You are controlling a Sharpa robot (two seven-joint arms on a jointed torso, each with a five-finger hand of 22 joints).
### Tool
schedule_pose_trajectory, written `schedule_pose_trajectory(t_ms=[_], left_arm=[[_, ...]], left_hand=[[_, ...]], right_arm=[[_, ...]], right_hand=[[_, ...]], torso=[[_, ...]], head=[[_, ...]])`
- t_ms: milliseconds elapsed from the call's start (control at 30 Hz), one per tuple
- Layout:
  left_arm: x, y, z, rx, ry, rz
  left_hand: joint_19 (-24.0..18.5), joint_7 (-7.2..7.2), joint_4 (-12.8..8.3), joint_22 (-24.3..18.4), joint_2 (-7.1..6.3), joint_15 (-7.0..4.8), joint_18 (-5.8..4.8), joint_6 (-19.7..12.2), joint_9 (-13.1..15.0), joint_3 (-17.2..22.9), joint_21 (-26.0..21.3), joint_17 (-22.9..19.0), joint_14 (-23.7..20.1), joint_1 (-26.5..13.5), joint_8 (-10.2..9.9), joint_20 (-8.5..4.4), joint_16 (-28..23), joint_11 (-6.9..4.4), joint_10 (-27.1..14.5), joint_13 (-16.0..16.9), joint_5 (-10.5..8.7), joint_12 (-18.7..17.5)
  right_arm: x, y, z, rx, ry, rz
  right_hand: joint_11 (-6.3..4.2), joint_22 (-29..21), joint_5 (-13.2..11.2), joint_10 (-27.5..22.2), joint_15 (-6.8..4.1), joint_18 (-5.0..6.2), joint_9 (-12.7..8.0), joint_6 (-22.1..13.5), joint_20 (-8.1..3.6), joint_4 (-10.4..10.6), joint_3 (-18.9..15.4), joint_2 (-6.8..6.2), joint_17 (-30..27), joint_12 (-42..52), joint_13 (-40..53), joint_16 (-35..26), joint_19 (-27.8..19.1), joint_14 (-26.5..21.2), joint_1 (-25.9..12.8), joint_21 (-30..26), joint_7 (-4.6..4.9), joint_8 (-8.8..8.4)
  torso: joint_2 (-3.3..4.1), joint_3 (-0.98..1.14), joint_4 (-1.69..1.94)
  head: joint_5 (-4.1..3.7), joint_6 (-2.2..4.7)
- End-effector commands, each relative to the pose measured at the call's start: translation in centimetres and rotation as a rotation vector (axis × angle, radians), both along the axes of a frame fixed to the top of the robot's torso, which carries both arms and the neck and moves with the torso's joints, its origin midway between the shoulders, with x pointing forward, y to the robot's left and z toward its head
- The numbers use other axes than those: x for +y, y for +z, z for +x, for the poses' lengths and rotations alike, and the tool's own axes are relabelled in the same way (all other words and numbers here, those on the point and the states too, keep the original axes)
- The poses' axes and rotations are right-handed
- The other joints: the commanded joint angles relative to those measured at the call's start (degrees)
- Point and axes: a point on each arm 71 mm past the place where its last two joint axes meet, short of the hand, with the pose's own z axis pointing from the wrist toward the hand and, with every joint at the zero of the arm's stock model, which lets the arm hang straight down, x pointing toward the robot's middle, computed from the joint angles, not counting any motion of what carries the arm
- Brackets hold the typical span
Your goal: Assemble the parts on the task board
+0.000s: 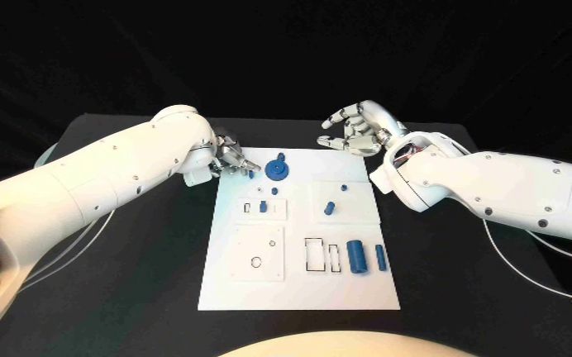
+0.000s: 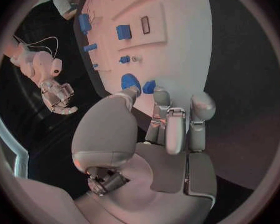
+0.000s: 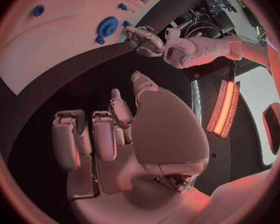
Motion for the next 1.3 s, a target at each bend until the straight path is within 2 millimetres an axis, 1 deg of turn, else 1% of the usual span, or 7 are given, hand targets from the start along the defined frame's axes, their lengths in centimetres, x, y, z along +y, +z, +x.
schedule_pose_trajectory(t_ms=[33, 433, 533, 700, 833, 1233, 1300], left_arm=[[-0.4, 0.0, 0.0, 0.001, -0.005, -0.028], [-0.3, 0.0, 0.0, 0.001, 0.008, -0.048], [-0.3, 0.0, 0.0, 0.003, 0.011, -0.055], [-0.3, -0.1, 0.0, 0.013, 0.013, -0.066], [-0.1, -0.1, -0.1, 0.023, 0.014, -0.074], [1.6, 0.3, -1.6, 0.041, -0.007, -0.123], [1.9, 0.5, -2.0, 0.039, -0.016, -0.137]], left_hand=[[0.3, -0.15, -0.1, 0.1, 0.66, -0.36, -0.21, 0.4, -0.1, 0.3, 0.3, 7.1, 3.5, 0.9, 0.3, -0.02, 0.3, -0.14, 0.5, 0.0, 0.06, 0.3], [0.4, -0.84, -1.1, 0.4, 2.73, -0.93, -0.25, 0.8, -0.2, 4.2, 0.5, 7.1, 3.6, 6.8, 1.0, -0.51, 0.4, -0.79, 0.8, -0.5, 0.05, 0.2], [0.4, -1.24, -3.1, 0.4, 3.23, -1.29, -0.24, 0.4, 0.6, 8.0, 0.5, 7.0, 3.6, 10.4, 1.9, -0.79, 0.4, -1.15, 0.8, -0.8, 0.22, -0.1], [0.4, -0.82, -7.2, 0.7, 0.98, -1.04, -0.30, -1.5, 3.8, 21.0, 0.7, 6.9, 3.5, 10.1, 4.8, -0.80, 0.4, -0.85, 1.6, -1.3, 0.20, -0.3], [0.5, -0.68, -9.8, 1.0, -0.36, -1.04, -0.33, -1.9, 5.0, 25.6, 1.0, 6.9, 3.5, 8.1, 5.8, -0.74, 0.4, -0.84, 1.8, -1.3, 0.34, -0.1], [0.6, -0.50, -13.6, 1.6, -2.19, -1.01, -0.39, -1.6, 6.1, 31.4, 1.5, 7.0, 3.6, 5.2, 6.6, -0.71, 0.5, -0.79, 2.2, -1.2, 2.20, 0.2], [1.2, -0.70, -14.4, 2.3, -2.74, -1.18, -0.52, -0.9, 6.2, 32.3, 2.0, 7.8, 3.9, 4.4, 6.8, -0.83, 0.8, -0.99, 3.0, -0.7, 3.86, 0.6]], right_arm=[[0.1, 0.1, -0.1, -0.010, 0.011, -0.002], [0.1, 0.1, -0.1, -0.009, 0.010, -0.003], [0.1, 0.1, -0.1, -0.009, 0.010, -0.003], [0.1, 0.1, -0.1, -0.008, 0.010, -0.003], [0.1, 0.1, 0.0, -0.007, 0.010, -0.003], [-0.2, 0.1, -0.1, -0.007, 0.006, -0.005], [-0.2, 0.1, -0.1, -0.007, 0.006, -0.005]], right_hand=[[-0.07, 13.6, 0.1, -0.1, 0.14, -0.08, -0.1, -0.5, 0.16, -0.1, -0.3, 0.07, 9.9, -0.1, -0.1, -0.2, 4.7, 4.6, -0.5, -0.2, 0.01, -0.19], [-0.07, 13.6, 0.1, -0.1, 0.14, -0.08, -0.1, -0.5, 0.16, -0.1, -0.3, 0.07, 9.9, -0.1, -0.1, -0.2, 4.7, 4.6, -0.5, -0.2, 0.01, -0.19], [-0.07, 13.6, 0.1, -0.1, 0.14, -0.08, -0.1, -0.5, 0.16, -0.1, -0.3, 0.07, 9.9, -0.1, -0.1, -0.2, 4.7, 4.6, -0.5, -0.2, 0.01, -0.19], [-0.07, 13.6, 0.1, -0.1, 0.14, -0.08, -0.1, -0.5, 0.16, -0.1, -0.3, 0.07, 9.9, -0.1, -0.1, -0.2, 4.7, 4.6, -0.5, -0.2, 0.01, -0.19], [-0.09, 13.6, 0.1, 0.0, 0.12, -0.07, -0.1, -0.4, 0.14, -0.2, -0.4, 0.15, 9.9, -0.1, -0.1, -0.2, 4.7, 4.6, -0.6, -0.2, -0.01, -0.15], [-0.09, 13.6, 0.1, 0.0, 0.12, -0.07, -0.1, -0.4, 0.14, -0.2, -0.4, 0.15, 9.9, -0.1, -0.1, -0.2, 4.7, 4.6, -0.6, -0.2, -0.01, -0.15], [-0.09, 13.6, 0.1, 0.0, 0.12, -0.07, -0.1, -0.4, 0.14, -0.2, -0.4, 0.15, 9.9, -0.1, -0.1, -0.2, 4.7, 4.6, -0.6, -0.2, -0.01, -0.15]], torso=[[0.00, 0.00, 0.03], [-0.06, 0.01, 0.04], [-0.09, 0.02, 0.03], [-0.10, 0.02, 0.08], [-0.13, 0.00, 0.06], [-0.23, 0.07, 0.18], [-0.27, 0.08, 0.25]], head=[[-0.08, -0.10], [-0.21, -0.22], [-0.21, -0.20], [-0.21, -0.26], [-0.14, -0.25], [0.14, -0.32], [0.14, -0.37]])
